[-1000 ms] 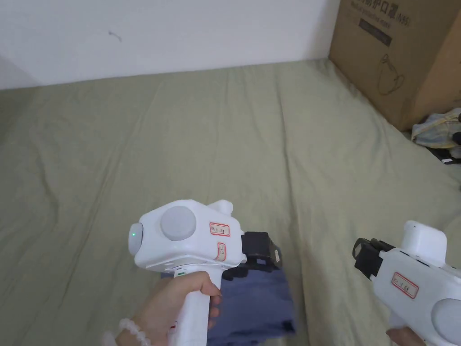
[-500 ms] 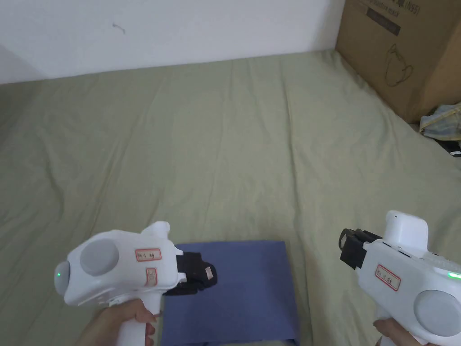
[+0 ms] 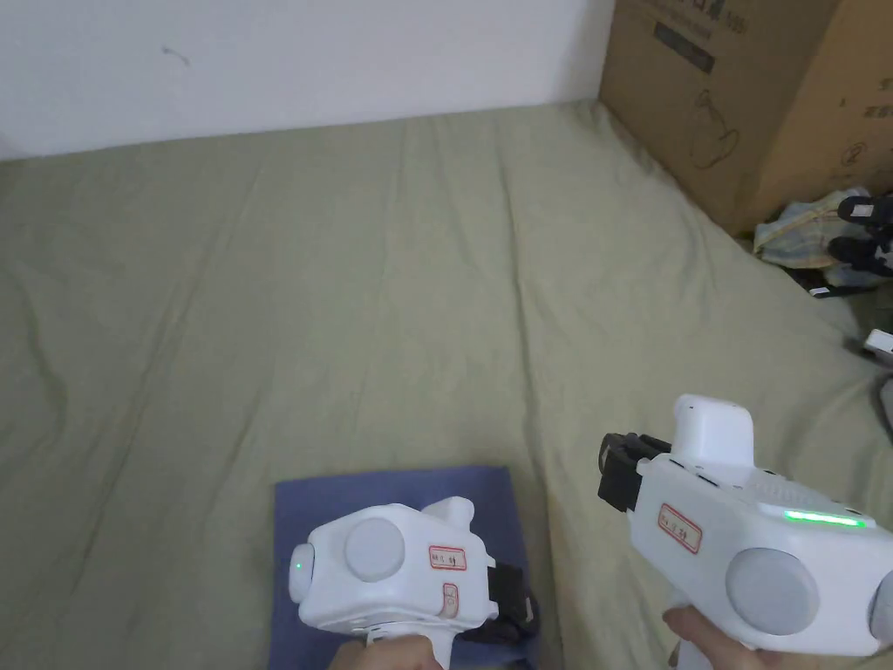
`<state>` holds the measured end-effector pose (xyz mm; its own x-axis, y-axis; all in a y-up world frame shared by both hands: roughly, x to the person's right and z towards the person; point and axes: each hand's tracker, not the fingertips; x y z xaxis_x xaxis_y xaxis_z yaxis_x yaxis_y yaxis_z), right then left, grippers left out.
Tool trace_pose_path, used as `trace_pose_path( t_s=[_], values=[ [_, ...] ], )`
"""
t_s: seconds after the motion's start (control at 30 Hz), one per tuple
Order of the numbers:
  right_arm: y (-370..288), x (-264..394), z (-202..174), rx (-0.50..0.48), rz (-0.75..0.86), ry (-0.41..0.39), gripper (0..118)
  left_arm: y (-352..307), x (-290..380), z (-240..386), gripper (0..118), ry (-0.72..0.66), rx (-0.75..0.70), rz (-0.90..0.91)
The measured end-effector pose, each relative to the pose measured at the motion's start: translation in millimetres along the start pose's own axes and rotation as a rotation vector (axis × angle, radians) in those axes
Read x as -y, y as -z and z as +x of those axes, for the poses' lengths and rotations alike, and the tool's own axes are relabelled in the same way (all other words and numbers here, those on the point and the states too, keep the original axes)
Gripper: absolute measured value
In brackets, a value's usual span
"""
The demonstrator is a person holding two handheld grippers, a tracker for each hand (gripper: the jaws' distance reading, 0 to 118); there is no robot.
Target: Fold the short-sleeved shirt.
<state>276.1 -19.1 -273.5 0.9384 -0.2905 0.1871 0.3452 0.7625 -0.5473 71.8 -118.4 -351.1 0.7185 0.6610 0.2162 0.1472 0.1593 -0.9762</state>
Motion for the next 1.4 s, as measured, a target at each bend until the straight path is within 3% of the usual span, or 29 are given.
trace_pose_path(
  t_s=[0.1, 0.23, 0.47, 0.63, 0.8, 0.9, 0.97, 1.13, 1.27, 1.33, 1.37, 1.4],
  values=[
    [-2.0, 0.5, 4.5, 0.009, -0.005, 0.003, 1, 16.1, 9.9, 9.9, 0, 0.074, -0.035, -0.039],
    [-6.0, 0.9, 8.4, 0.019, -0.003, 0.009, 1, 17.8, 12.7, 16.3, 0, 0.066, -0.003, -0.022],
    [-13.1, -7.0, 0.6, 0.002, -0.001, -0.007, 1, -26.4, 12.1, 29.8, 0, 0.137, 0.056, 0.069],
    [-13.8, -21.4, -24.3, -0.085, -0.042, -0.085, 1, -106.8, 10.3, -4.0, 0, 0.030, 0.125, 0.237],
    [5.4, -26.2, -66.2, -0.199, -0.171, -0.204, 1, -187.6, 21.1, -63.1, 0, -0.045, 0.092, 0.383],
    [33.8, -18.3, -87.8, -0.222, -0.332, -0.201, 1, -209.1, 35.0, -94.9, 0, -0.100, 0.024, 0.424],
    [56.6, -6.3, -95.3, -0.290, -0.417, -0.194, 1, -214.8, 44.9, -113.6, 0, -0.156, 0.027, 0.434],
    [97.8, 26.9, -110.4, -0.195, -0.581, -0.207, 1, -210.3, 62.4, -147.9, 0, -0.246, 0.088, 0.437],
    [106.5, 36.4, -114.6, -0.189, -0.604, -0.226, 1, -201.0, 63.4, -162.5, 1, -0.268, 0.098, 0.422],
    [108.8, 33.2, -113.6, -0.189, -0.607, -0.216, 1, -196.2, 60.6, -170.9, 10, -0.283, 0.141, 0.425],
    [108.9, 32.1, -111.7, -0.190, -0.609, -0.209, 1, -193.2, 57.4, -175.4, 27, -0.269, 0.169, 0.416],
    [108.7, 32.1, -111.1, -0.192, -0.608, -0.208, 1, -190.3, 53.3, -179.1, 57, -0.265, 0.186, 0.408]
  ],
)
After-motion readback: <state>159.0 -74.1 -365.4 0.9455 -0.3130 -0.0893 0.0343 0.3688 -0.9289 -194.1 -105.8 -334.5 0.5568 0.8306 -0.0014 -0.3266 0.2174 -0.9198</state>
